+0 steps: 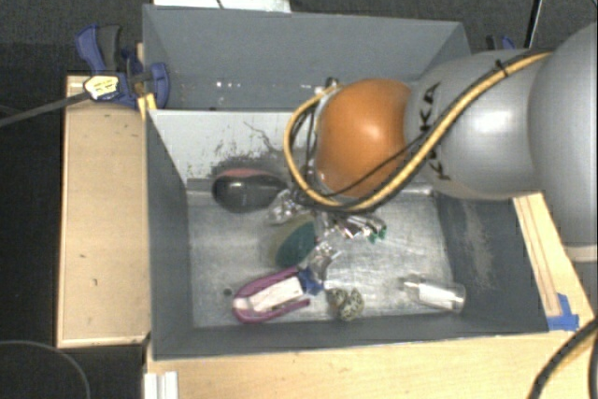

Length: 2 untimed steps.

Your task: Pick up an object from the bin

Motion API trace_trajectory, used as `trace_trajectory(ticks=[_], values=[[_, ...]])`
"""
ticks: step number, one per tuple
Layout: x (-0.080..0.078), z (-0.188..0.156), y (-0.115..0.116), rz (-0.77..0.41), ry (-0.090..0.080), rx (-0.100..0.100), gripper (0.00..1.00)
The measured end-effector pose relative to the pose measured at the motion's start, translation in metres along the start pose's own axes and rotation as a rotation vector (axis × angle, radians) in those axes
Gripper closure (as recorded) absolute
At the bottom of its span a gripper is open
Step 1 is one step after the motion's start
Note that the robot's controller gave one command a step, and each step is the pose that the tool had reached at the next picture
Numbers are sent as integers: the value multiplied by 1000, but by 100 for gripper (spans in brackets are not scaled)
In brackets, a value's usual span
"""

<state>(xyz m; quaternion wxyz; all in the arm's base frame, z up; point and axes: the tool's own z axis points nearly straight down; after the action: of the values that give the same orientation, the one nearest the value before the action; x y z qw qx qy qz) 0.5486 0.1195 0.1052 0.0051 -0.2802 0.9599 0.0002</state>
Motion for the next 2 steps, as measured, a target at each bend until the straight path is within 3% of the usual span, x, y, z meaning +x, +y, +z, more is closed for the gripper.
trace_trajectory(ticks=[2], values=[[-2,10,0,-178,6,-6,0]])
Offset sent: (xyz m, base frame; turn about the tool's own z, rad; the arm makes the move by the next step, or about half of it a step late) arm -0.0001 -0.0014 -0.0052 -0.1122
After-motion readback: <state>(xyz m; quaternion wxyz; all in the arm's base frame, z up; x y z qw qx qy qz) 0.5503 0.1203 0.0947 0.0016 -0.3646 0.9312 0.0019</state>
